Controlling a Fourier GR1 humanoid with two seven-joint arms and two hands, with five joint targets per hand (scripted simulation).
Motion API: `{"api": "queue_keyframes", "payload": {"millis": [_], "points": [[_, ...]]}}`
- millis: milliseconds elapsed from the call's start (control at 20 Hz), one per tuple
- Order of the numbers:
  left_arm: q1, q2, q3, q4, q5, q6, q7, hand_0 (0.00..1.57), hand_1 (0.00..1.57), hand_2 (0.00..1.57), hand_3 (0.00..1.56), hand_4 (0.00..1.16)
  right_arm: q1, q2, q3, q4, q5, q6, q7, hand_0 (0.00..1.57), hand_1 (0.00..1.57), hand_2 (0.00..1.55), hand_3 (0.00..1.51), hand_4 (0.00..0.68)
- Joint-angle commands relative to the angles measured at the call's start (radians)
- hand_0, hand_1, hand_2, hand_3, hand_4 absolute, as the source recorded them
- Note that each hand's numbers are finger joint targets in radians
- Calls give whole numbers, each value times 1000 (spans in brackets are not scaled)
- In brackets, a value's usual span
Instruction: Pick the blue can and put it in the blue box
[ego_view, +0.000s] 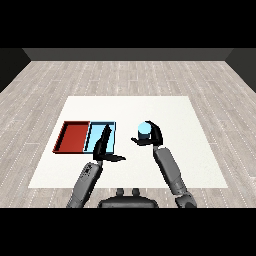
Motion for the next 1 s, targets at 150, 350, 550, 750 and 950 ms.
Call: {"api": "queue_keyframes", "payload": {"millis": [150,350,550,750,950], "points": [[-39,0,-37,84,-4,4,-54,0,0,0,0,0,-25,11,94,-56,-46,-65,36,1441,1441,1467,1386,561],[-96,0,-91,174,49,61,-51,0,0,0,0,0,22,12,177,-79,-70,-108,12,1450,1450,1464,1374,550],[-109,0,-111,169,54,99,-53,0,0,0,0,0,-18,12,152,-54,-65,-90,26,1437,1437,1459,1360,553],[-170,0,-204,263,139,183,-69,0,0,0,0,0,-61,12,129,-54,-86,-50,63,1423,1423,1460,1374,560],[-210,0,-186,290,169,163,-67,0,0,0,0,0,-34,12,196,-116,-96,-102,83,1447,1447,1467,1371,553]]}}
